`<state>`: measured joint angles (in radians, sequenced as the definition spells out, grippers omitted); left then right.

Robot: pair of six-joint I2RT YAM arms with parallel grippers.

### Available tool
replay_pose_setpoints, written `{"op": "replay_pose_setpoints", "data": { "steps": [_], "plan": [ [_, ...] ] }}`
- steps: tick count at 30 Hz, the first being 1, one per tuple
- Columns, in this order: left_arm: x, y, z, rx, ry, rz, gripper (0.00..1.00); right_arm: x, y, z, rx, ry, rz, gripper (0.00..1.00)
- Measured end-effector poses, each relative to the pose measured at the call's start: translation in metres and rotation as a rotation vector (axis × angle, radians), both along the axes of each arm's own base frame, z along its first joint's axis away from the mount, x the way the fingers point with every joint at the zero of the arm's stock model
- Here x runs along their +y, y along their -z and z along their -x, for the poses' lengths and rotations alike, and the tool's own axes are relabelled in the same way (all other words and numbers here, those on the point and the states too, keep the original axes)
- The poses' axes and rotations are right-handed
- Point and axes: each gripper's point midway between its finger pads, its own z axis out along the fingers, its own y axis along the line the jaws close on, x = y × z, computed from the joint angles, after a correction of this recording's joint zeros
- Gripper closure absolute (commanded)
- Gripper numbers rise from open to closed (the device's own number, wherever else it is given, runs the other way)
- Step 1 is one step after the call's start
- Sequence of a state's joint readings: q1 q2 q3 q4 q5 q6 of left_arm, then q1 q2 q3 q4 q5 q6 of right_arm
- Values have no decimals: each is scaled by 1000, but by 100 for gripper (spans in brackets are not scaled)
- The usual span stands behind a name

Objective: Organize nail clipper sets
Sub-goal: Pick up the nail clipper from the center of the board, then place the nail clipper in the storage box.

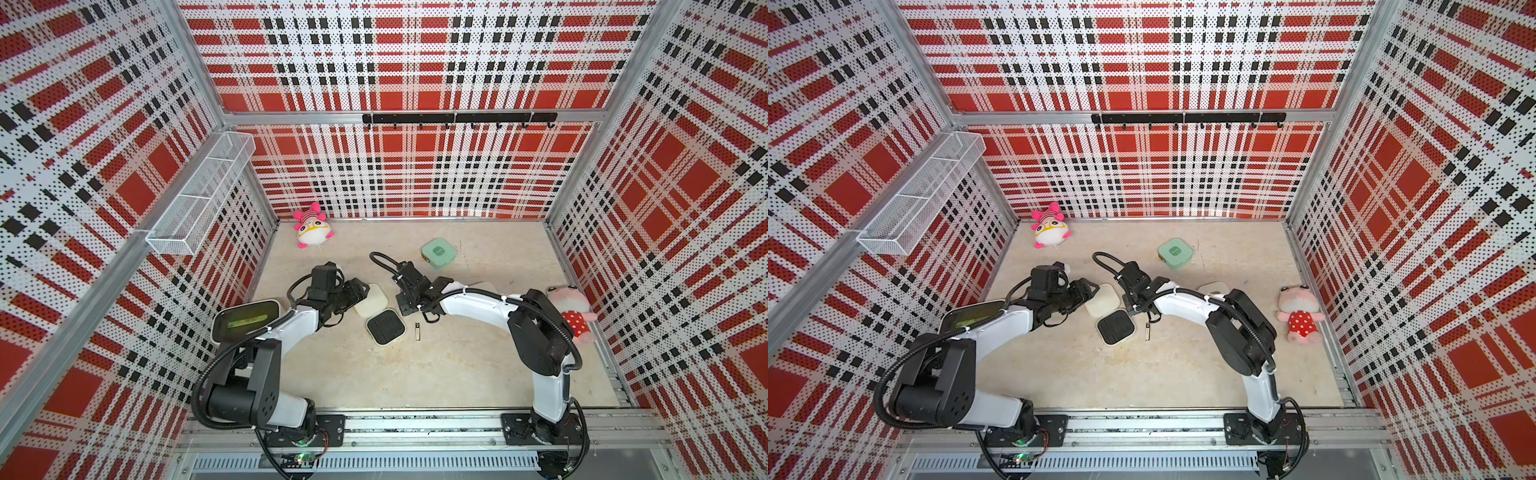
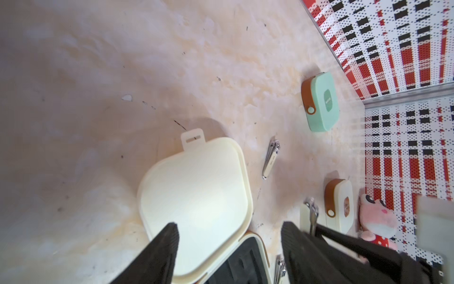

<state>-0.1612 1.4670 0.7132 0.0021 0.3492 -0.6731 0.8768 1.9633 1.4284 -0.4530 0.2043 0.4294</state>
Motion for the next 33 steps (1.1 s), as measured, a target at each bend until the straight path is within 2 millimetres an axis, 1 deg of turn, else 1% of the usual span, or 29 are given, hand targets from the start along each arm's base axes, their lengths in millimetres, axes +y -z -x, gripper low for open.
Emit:
{"op": "replay_pose_setpoints", "data": {
  "steps": [5,7,9,14,20,27,33],
  "plan": [
    [2,1,-9,-2,1,11,30,37,-18,13,-30,-96,-66,85],
    [1,3,-11,-2,7,18,30,48,-21,18,-34,-126,-87,85],
    [0,7,-11,5,10,22,31,56,-19,22,-30,-145,-99,85],
    [0,16,-13,22,15,31,31,63,-8,28,-12,-169,-101,85],
    [0,22,-16,28,16,40,32,66,-2,32,-8,-175,-114,85],
    [0,21,-19,18,15,43,32,71,9,39,5,-184,-104,85],
    [1,20,-20,13,10,44,32,69,20,45,22,-183,-87,85]
  ]
}}
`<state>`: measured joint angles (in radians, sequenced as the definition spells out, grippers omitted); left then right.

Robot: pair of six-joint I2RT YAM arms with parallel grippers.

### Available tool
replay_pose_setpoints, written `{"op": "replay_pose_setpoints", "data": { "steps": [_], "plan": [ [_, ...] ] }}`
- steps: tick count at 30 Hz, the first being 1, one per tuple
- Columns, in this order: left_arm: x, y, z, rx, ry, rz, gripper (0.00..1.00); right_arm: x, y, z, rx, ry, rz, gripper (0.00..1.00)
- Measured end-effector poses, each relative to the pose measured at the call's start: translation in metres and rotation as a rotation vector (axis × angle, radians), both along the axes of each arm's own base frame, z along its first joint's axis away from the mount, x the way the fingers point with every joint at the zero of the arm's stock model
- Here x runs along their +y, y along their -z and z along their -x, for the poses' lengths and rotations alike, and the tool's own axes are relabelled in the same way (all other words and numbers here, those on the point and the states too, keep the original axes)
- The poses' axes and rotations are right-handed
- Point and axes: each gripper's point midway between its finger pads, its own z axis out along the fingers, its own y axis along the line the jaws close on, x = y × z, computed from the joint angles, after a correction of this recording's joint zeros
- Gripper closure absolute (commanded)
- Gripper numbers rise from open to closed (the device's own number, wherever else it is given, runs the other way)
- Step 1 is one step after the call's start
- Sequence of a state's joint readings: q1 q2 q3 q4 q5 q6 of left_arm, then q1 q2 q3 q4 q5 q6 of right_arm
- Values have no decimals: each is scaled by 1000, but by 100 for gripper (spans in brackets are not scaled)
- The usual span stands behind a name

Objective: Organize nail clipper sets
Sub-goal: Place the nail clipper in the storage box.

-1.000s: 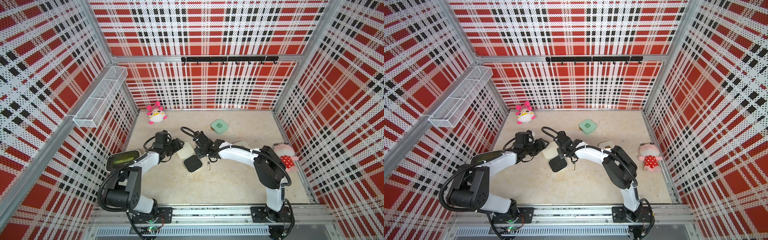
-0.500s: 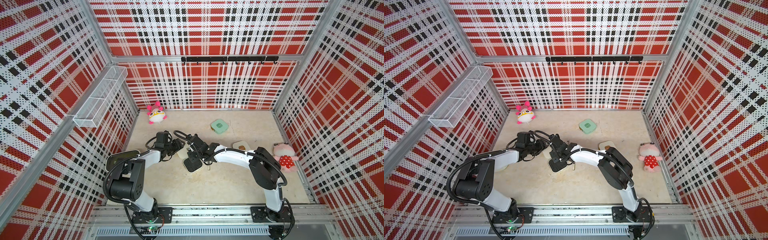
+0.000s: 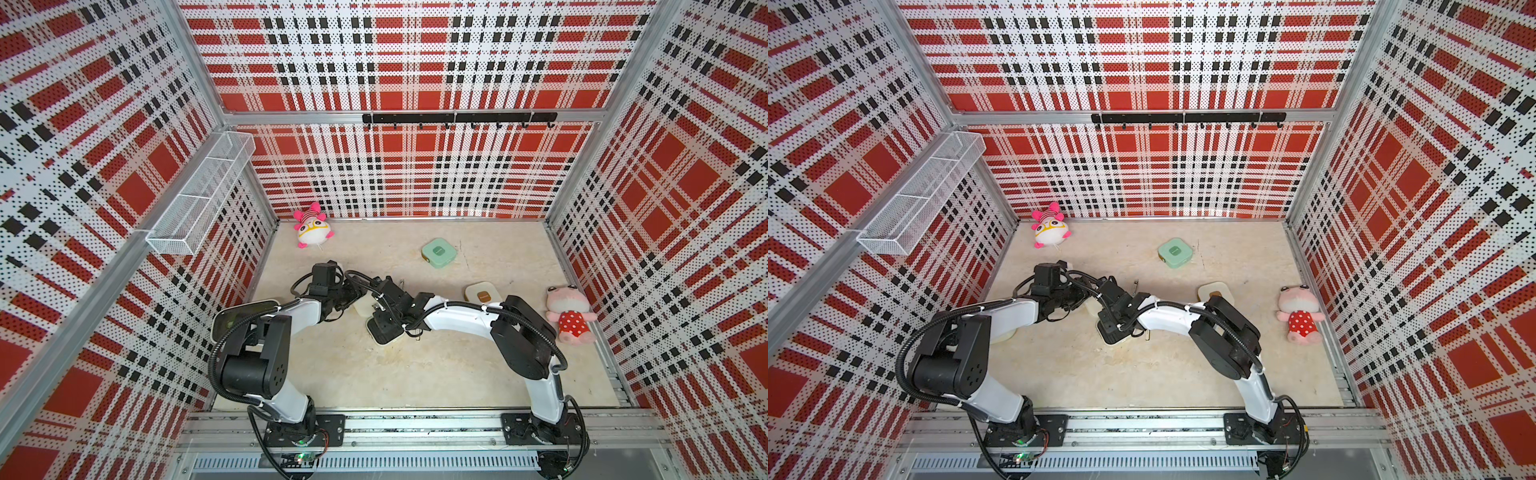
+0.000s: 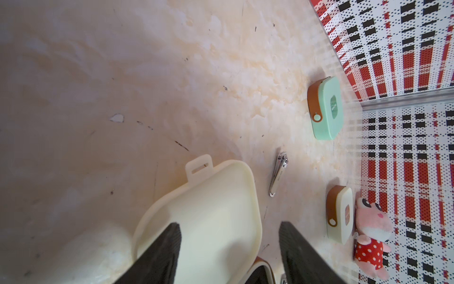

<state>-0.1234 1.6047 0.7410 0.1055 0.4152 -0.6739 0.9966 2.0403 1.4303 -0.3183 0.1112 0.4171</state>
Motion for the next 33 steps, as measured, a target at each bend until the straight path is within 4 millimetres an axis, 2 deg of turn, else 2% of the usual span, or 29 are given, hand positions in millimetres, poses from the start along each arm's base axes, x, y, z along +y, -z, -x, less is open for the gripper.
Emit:
{"op": "replay_pose_setpoints", "data": {
  "steps": [12,33],
  "plan": [
    [0,3,0,7,-2,0,33,2,13,12,20,-2,16,85],
    [1,12,-2,20,-5,-4,33,-5,24,13,15,10,34,85]
  ]
}}
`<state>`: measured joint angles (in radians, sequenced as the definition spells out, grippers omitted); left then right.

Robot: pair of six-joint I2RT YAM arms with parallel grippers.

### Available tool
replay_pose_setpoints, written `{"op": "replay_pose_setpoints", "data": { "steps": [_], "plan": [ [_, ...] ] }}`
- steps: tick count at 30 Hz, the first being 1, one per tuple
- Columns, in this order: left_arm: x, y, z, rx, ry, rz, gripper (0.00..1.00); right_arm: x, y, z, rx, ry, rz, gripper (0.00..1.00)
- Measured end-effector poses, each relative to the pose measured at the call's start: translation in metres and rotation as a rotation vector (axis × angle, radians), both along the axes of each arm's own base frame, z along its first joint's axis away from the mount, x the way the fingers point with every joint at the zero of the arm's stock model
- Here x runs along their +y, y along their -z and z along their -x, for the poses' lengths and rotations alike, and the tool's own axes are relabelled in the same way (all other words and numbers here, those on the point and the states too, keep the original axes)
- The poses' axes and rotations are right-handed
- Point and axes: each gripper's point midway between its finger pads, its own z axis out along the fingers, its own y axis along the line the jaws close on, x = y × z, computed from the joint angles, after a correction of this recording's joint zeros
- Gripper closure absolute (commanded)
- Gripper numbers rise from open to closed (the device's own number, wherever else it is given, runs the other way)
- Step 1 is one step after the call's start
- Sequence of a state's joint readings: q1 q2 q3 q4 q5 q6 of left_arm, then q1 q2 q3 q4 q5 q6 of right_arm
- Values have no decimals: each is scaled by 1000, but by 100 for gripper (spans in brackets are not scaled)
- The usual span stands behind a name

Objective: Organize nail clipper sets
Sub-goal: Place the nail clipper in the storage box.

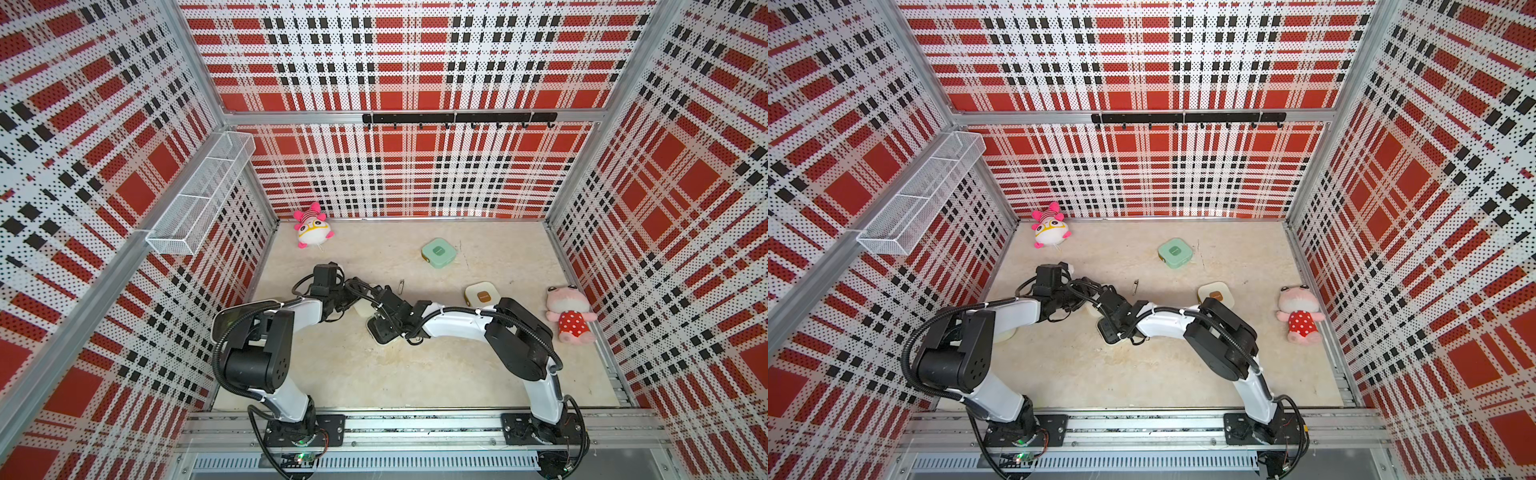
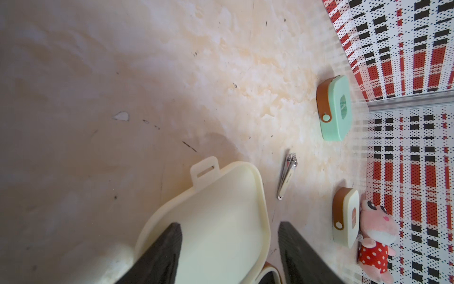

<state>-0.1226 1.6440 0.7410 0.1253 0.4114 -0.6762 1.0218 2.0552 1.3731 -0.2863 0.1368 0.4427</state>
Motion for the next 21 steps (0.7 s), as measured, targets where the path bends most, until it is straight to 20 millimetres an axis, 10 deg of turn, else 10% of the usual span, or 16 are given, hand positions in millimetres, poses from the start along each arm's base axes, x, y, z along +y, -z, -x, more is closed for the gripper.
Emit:
{"op": "replay_pose_setpoints", "data": {
  "steps": [21],
  "plan": [
    [2,1,-1,2,-7,-1,33,-10,3,8,12,7,18,86]
  ]
}}
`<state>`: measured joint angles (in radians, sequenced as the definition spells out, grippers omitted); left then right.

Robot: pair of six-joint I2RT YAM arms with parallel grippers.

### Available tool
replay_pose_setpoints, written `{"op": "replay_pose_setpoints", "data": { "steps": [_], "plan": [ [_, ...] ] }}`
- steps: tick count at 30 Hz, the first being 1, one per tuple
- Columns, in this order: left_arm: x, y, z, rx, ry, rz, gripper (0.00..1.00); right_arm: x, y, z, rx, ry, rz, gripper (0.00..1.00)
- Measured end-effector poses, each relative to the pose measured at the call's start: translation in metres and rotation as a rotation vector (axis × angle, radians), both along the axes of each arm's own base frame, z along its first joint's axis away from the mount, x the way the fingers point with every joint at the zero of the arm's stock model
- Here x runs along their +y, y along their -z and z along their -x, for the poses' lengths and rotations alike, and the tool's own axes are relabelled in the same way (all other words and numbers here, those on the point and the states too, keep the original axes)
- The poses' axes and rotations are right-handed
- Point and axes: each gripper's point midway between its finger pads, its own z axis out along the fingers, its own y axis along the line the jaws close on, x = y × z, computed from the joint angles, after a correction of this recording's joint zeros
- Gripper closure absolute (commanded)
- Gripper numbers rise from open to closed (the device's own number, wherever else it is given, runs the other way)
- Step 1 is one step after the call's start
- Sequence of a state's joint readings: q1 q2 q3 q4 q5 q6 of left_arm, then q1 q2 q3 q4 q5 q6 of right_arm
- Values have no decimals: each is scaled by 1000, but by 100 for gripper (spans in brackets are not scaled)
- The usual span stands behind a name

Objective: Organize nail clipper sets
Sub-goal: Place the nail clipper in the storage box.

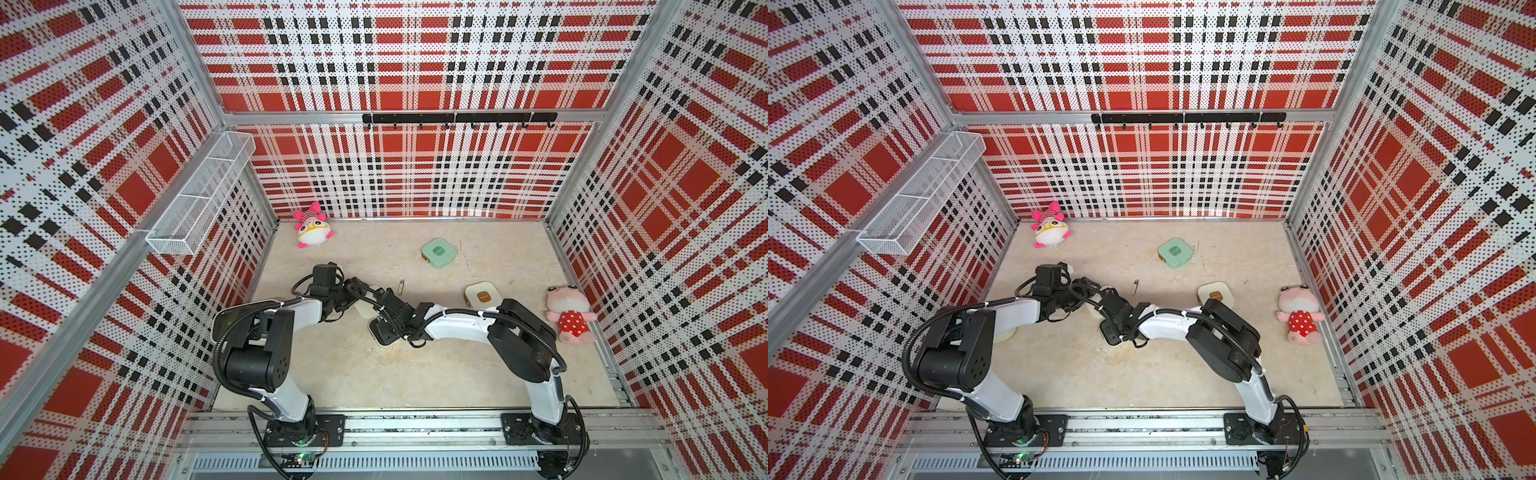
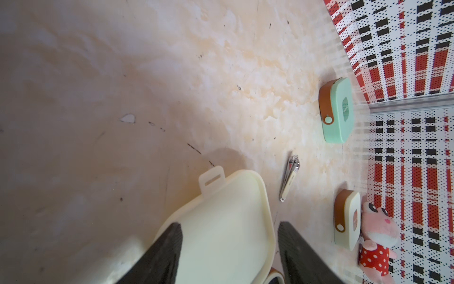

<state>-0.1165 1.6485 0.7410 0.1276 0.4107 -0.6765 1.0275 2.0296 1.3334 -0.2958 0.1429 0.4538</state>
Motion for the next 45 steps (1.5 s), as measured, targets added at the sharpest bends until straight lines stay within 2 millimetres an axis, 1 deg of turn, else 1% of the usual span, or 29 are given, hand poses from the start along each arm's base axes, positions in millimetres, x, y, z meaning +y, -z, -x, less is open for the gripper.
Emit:
{"op": "replay_pose_setpoints", "data": {
  "steps": [19,34,45],
  "plan": [
    [0,7,0,14,-1,-3,33,-9,2,6,40,34,22,87],
    [-1,8,-2,9,-3,0,33,-18,1,14,88,61,73,87],
    [-4,6,-1,14,-1,14,33,-19,2,14,94,70,71,87]
  ]
}}
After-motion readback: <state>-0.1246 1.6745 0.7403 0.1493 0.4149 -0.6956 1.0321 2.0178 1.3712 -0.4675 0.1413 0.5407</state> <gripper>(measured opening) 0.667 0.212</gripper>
